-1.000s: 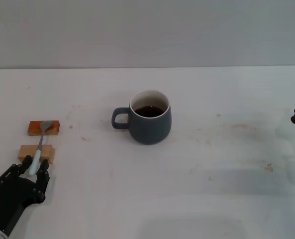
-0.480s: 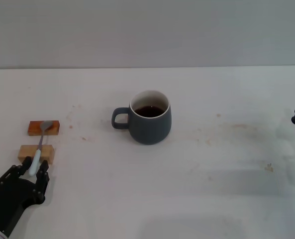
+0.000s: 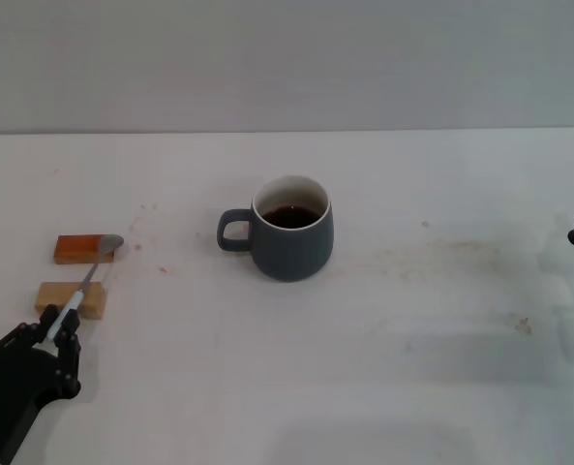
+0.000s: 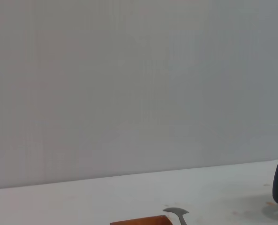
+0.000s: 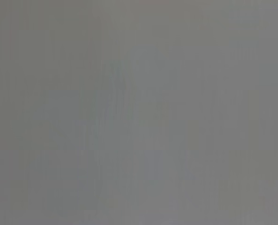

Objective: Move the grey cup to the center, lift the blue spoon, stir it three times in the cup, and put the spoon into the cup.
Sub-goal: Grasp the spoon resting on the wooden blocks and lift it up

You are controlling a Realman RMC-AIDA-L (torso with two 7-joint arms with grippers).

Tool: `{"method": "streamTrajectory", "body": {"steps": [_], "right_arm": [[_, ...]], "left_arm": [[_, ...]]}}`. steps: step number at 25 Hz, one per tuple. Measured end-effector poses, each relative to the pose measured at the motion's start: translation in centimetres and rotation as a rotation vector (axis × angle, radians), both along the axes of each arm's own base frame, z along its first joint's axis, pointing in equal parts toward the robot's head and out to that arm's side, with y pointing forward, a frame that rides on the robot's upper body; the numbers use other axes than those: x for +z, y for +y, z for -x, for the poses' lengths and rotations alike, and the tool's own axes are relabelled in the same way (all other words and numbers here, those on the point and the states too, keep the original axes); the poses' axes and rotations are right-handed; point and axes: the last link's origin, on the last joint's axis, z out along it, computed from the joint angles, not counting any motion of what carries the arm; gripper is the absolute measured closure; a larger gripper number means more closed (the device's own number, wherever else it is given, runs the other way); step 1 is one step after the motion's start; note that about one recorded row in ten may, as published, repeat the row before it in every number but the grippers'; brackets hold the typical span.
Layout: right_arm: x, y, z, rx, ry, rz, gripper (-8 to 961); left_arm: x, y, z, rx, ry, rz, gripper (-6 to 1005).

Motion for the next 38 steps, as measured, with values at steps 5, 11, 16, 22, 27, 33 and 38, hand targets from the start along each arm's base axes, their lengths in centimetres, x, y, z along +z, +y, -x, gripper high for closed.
{"method": "streamTrajectory", "body": {"steps": [5,11,16,22,27,33,38], "right_arm": [[0.0,-0.1,-0.1,-0.002,0.001,-0.001,954],[-0.1,-0.2,-0.1,-0.003,0.005,0.000,954],[-0.2,-0.2,0.0,-0.001,0.009,0.001,954],[-0.1,-0.3,0.2,0.008,0.015,-0.007,954],[0.2,-0.6,0.2,0.021,0.015,-0.027,954],[0.3,-0.6,0.2,0.025,0.015,-0.033,954],[0.3,-1.0,0.0,0.017,0.018,-0.034,955]], "left_arm": [[0.0,0.0,-0.3,-0.017,-0.007,-0.003,822],[0.2,-0.3,-1.3,-0.088,-0.019,-0.013,823],[0.8,-0.4,-1.8,-0.133,-0.027,-0.040,822],[1.6,0.0,-1.9,-0.167,-0.037,-0.043,822],[2.4,0.8,-1.8,-0.180,-0.062,-0.037,822],[3.8,2.5,-1.9,-0.213,-0.080,-0.037,823],[4.6,3.9,-2.2,-0.239,-0.101,-0.018,823]]}}
